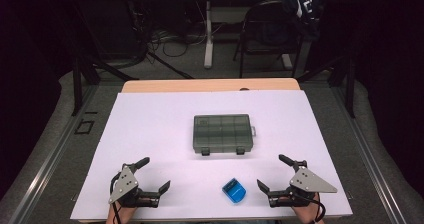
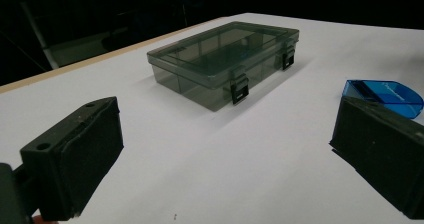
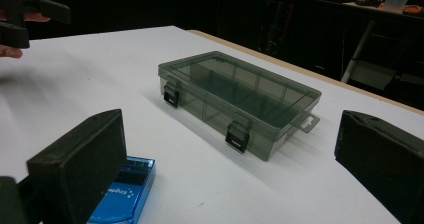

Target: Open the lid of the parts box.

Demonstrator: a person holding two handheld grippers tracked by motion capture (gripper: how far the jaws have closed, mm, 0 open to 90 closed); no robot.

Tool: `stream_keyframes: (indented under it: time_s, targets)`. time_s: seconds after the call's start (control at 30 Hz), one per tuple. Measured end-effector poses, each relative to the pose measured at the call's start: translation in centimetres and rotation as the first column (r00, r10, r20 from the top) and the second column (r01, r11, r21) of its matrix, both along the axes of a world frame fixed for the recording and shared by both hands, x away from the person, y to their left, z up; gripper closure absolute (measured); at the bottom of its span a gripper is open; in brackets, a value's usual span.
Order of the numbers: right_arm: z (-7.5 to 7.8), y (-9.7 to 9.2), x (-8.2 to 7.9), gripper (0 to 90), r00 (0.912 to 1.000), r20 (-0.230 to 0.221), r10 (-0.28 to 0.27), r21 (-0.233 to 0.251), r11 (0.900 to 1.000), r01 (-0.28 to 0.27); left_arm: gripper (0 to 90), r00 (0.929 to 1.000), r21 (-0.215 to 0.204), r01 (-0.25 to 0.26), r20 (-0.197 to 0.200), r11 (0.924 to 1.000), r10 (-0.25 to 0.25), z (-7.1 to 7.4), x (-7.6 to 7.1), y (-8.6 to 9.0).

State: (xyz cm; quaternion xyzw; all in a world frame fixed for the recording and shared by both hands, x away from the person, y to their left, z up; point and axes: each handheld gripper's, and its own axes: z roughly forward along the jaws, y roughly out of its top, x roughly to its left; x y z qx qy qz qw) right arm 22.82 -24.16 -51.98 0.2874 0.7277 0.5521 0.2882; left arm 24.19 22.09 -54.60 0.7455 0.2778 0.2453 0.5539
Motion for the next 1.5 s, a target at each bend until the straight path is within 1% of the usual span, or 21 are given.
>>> stream_keyframes:
  time_s: [0.17, 0.23, 0.27, 0.3, 0.33, 0.5, 0.53, 0.57, 0.63, 0.73, 0.83, 0.87, 0.93, 0.97, 1.03, 1.07, 1.3, 1.37, 1.4, 1.47, 1.5]
  targets:
    - [0.0, 0.2, 0.1, 0.0, 1.0000, 0.004, 0.001, -0.001, 1.0000, -0.001, 0.0, 0.9999, 0.009, 0.012, -0.006, 0.9999, -0.012, 0.0, 0.1, -0.3]
    - [0.0, 0.3, 0.2, 0.0, 1.0000, -0.005, 0.002, -0.026, 0.9997, -0.002, 0.0, 0.9998, 0.017, 0.017, -0.007, 0.9997, -0.017, 0.0, 0.3, -0.4]
    - [0.0, 0.3, 0.3, 0.0, 1.0000, -0.001, -0.001, -0.041, 0.9992, 0.000, 0.0, 0.9997, 0.022, 0.023, -0.010, 0.9995, -0.023, 0.0, 0.4, -0.5]
    - [0.0, 0.4, 0.4, 0.0, 1.0000, 0.003, -0.001, -0.045, 0.9990, 0.002, 0.0, 0.9996, 0.021, 0.025, -0.016, 0.9995, -0.024, 0.1, 0.4, -0.6]
    - [0.1, 0.4, 0.5, 0.0, 1.0000, -0.005, -0.002, -0.056, 0.9984, 0.001, 0.0, 0.9994, 0.019, 0.029, -0.017, 0.9994, -0.029, 0.1, 0.5, -0.7]
    - [0.2, 0.4, 1.0, 0.0, 0.9999, -0.014, -0.009, -0.049, 0.9988, 0.008, 0.0, 0.9995, 0.038, 0.031, -0.010, 0.9988, -0.031, 0.2, 0.6, -1.0]
    - [0.2, 0.4, 1.0, 0.0, 0.9999, -0.014, -0.009, -0.049, 0.9988, 0.008, 0.2, 0.9995, 0.038, 0.031, -0.010, 0.9988, -0.031, 0.2, 0.6, -1.0]
    - [0.2, 0.4, 1.2, 0.0, 0.9996, -0.027, -0.008, -0.046, 0.9989, 0.007, 0.2, 0.9993, 0.029, 0.036, -0.011, 0.9989, -0.035, 0.2, 0.8, -0.9]
    - [0.3, 0.5, 1.6, 0.0, 0.9993, -0.035, -0.011, -0.035, 0.9993, 0.010, 0.2, 0.9993, 0.034, 0.035, -0.016, 0.9988, -0.034, 0.3, 1.1, -1.0]
    - [0.5, 0.6, 2.1, 0.0, 0.9988, -0.046, -0.013, -0.042, 0.9990, 0.011, 0.1, 0.9992, 0.019, 0.034, -0.021, 0.9992, -0.033, 0.7, 1.6, -1.3]
    - [0.5, 0.8, 2.7, 0.0, 0.9988, -0.047, -0.009, -0.026, 0.9996, 0.008, 0.1, 0.9992, 0.027, 0.028, -0.028, 0.9992, -0.027, 0.9, 2.0, -1.6]
    - [0.5, 0.8, 2.8, 0.0, 0.9982, -0.059, -0.002, -0.032, 0.9995, 0.000, 0.1, 0.9990, 0.030, 0.032, -0.033, 0.9991, -0.031, 0.9, 2.2, -1.7]
    - [0.5, 1.0, 3.0, 0.0, 0.9980, -0.063, -0.001, -0.028, 0.9996, -0.001, 0.1, 0.9988, 0.034, 0.033, -0.037, 0.9989, -0.031, 1.0, 2.3, -1.8]
    - [0.6, 1.0, 3.2, 0.0, 0.9973, -0.073, 0.005, -0.042, 0.9991, -0.008, 0.1, 0.9988, 0.034, 0.032, -0.038, 0.9989, -0.031, 1.1, 2.5, -1.9]
    - [0.6, 1.3, 3.7, 0.0, 0.9974, -0.072, 0.009, -0.048, 0.9988, -0.013, 0.1, 0.9985, 0.030, 0.036, -0.042, 0.9989, -0.035, 1.3, 2.9, -2.2]
    - [0.7, 1.3, 3.9, 0.0, 0.9974, -0.071, 0.010, -0.051, 0.9986, -0.014, 0.1, 0.9983, 0.019, 0.038, -0.044, 0.9991, -0.038, 1.4, 3.1, -2.3]
    - [0.7, 1.4, 5.0, 0.0, 0.9945, -0.103, 0.019, -0.071, 0.9971, -0.027, 0.1, 0.9965, 0.023, 0.057, -0.062, 0.9981, -0.055, 1.6, 4.1, -2.9]
    - [0.8, 1.4, 5.3, 0.0, 0.9942, -0.106, 0.020, -0.068, 0.9973, -0.027, 0.1, 0.9965, 0.024, 0.057, -0.063, 0.9981, -0.056, 1.7, 4.3, -3.0]
    - [0.8, 1.4, 5.5, 0.0, 0.9944, -0.104, 0.018, -0.061, 0.9979, -0.024, 0.1, 0.9956, 0.024, 0.063, -0.072, 0.9977, -0.061, 1.7, 4.6, -3.2]
    - [0.8, 1.3, 6.0, 0.0, 0.9934, -0.112, 0.027, -0.042, 0.9986, -0.032, 0.1, 0.9949, 0.028, 0.066, -0.078, 0.9974, -0.064, 1.8, 5.0, -3.4]
    - [0.9, 1.2, 6.2, 0.0, 0.9914, -0.127, 0.031, -0.041, 0.9985, -0.037, 0.1, 0.9947, 0.033, 0.065, -0.081, 0.9973, -0.063, 1.9, 5.1, -3.5]
